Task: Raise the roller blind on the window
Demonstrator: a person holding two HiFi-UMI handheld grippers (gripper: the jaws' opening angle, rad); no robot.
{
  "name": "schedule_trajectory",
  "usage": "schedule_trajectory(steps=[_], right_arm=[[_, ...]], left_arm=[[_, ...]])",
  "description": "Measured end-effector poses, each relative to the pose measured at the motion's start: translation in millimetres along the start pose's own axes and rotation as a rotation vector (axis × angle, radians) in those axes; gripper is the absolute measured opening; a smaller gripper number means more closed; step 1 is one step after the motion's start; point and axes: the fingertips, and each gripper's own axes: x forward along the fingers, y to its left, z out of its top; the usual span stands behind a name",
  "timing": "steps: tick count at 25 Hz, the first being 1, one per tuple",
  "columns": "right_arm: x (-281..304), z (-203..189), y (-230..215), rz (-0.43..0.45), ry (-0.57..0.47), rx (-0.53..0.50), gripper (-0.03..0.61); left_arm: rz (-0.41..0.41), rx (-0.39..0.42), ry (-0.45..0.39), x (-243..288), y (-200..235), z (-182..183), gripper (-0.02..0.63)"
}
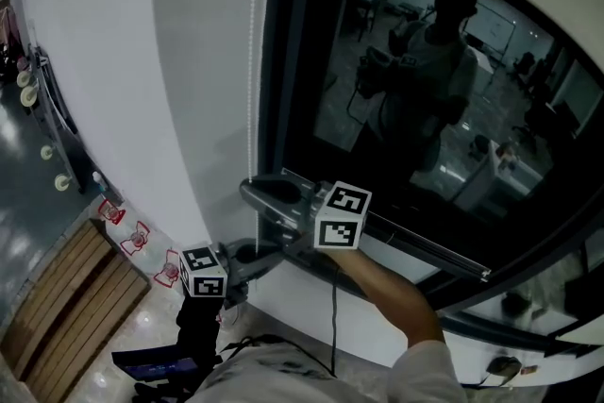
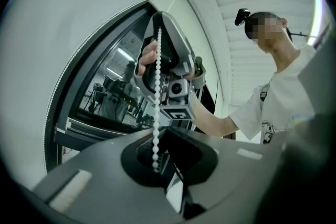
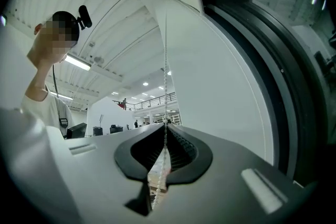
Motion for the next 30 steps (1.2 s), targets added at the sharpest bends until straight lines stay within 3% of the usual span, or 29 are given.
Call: schedule_trajectory(steps=[5, 9, 11, 14, 20, 30], right_arm=[[-4, 2, -5, -0.001, -0.002, 0.067, 0.015], [1, 20, 2, 0.011, 0.014, -0.078, 0.046], [4, 46, 3, 0.035, -0.025, -0.099, 0.138], [11, 98, -1, 0.048, -0.072, -0.14, 0.152], [34, 177, 1, 0.037, -0.101, -0.289, 0.152], [47, 256, 11, 0.041, -0.21, -0.382, 0.103]], left_arm=[[-0.003, 0.006, 0.003, 1, -2, 1, -0.002], [-0.011, 0.005, 0.004, 3, -5, 1, -0.002], [-0.012, 0.004, 0.005, 4, -6, 1, -0.002], [-0.013, 0.01, 0.001, 4, -5, 1, -0.002], [-0.003, 0.012, -0.002, 1, -3, 0, -0.002], [0.006, 0.016, -0.007, -2, 0, 0, -0.002]])
